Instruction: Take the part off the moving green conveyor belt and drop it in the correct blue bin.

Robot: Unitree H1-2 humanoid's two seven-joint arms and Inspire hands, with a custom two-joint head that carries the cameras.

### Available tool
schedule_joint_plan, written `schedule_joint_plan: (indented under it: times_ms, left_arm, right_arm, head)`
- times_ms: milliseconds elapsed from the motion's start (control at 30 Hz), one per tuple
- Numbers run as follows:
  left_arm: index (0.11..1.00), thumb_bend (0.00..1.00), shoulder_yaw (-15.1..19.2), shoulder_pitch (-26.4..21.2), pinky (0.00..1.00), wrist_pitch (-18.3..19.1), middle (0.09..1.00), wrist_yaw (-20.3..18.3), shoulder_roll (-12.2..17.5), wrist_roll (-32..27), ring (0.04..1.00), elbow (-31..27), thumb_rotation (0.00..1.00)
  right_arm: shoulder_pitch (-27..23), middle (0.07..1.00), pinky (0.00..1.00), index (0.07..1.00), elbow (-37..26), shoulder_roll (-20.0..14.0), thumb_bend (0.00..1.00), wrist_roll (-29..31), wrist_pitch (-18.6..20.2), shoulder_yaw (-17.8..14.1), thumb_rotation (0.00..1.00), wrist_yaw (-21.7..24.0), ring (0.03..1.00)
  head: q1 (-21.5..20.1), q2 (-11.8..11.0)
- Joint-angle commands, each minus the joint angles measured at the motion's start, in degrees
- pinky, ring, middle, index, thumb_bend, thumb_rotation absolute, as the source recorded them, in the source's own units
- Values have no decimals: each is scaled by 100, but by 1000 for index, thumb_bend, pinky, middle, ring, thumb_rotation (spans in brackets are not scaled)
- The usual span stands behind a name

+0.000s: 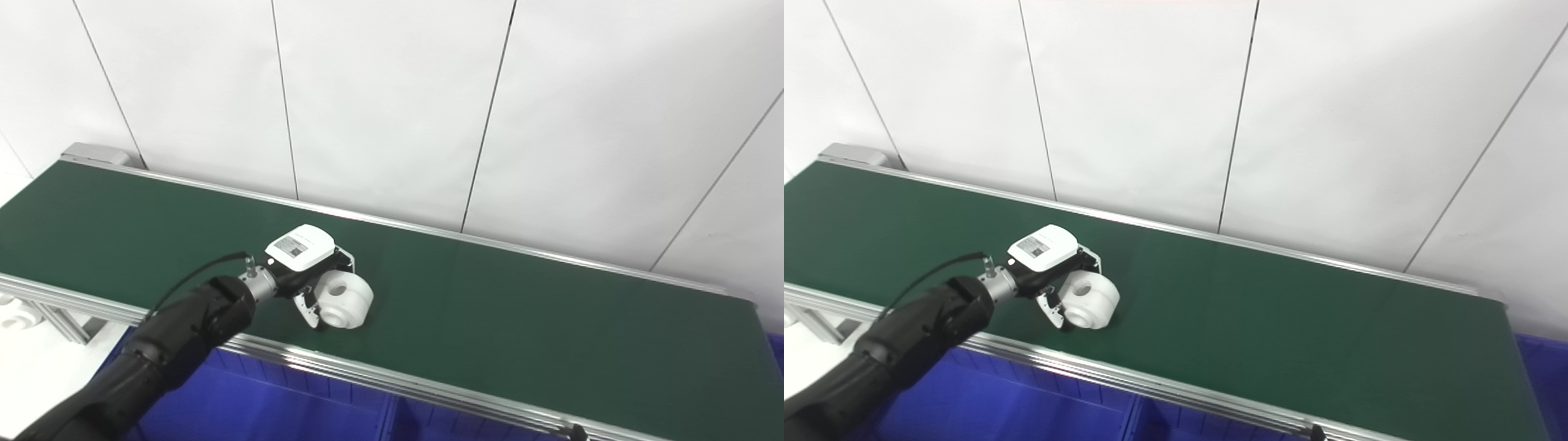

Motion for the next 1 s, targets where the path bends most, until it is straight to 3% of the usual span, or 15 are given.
schedule_joint_plan:
  times_ms: [0,67,200,333,533,700,833,900,933,967]
  left_arm:
    - [513,519,305,-106,345,-155,456,157,-111,-693,377,-168,0]
    - [502,518,488,-14,353,-48,470,-92,-238,-1109,414,-300,0]
    - [510,517,827,181,328,294,453,-550,-464,-1921,397,-769,0]
    - [510,517,978,286,339,423,449,-829,-465,-2208,402,-1083,0]
    - [515,518,994,610,320,137,450,-920,-74,-1806,388,-1768,0]
    - [511,521,1057,1058,342,189,457,-1118,314,-1466,396,-2567,0]
    - [500,523,1262,1535,387,483,472,-1583,636,-1672,428,-3354,0]
    - [497,523,1403,1733,382,679,475,-1871,752,-1924,432,-3735,0]
    - [501,523,1479,1827,351,826,469,-2027,812,-2004,414,-3950,0]
    - [502,522,1557,1928,344,918,469,-2147,861,-2047,410,-4138,0]
  right_arm:
    - [-27,1000,931,1000,-257,66,582,-36,-222,24,1000,31,956]
    - [-22,1000,927,998,-274,78,580,-57,-205,22,1000,27,953]
    - [-18,1000,917,997,-294,98,572,-113,-170,11,1000,9,948]
    - [-18,1000,910,994,-301,116,575,-111,-179,-2,1000,13,944]
    - [-18,999,910,994,-340,108,559,-104,-159,-13,1000,24,938]
    - [4,1000,905,998,-435,76,555,-71,-141,-21,1000,62,939]
    - [52,1000,903,993,-618,61,555,18,-46,-41,1000,137,939]
    - [58,1000,897,991,-722,49,560,27,19,-57,1000,165,936]
    - [55,997,891,987,-793,40,571,35,66,-67,1000,181,930]
    - [53,995,888,984,-846,34,577,62,101,-74,1000,201,926]
  head:
    - [7,5]
    - [-5,10]
    - [-1,13]
    - [4,36]
    - [47,140]
    - [90,271]
    - [143,453]
    - [183,587]
    - [238,769]
    - [238,769]
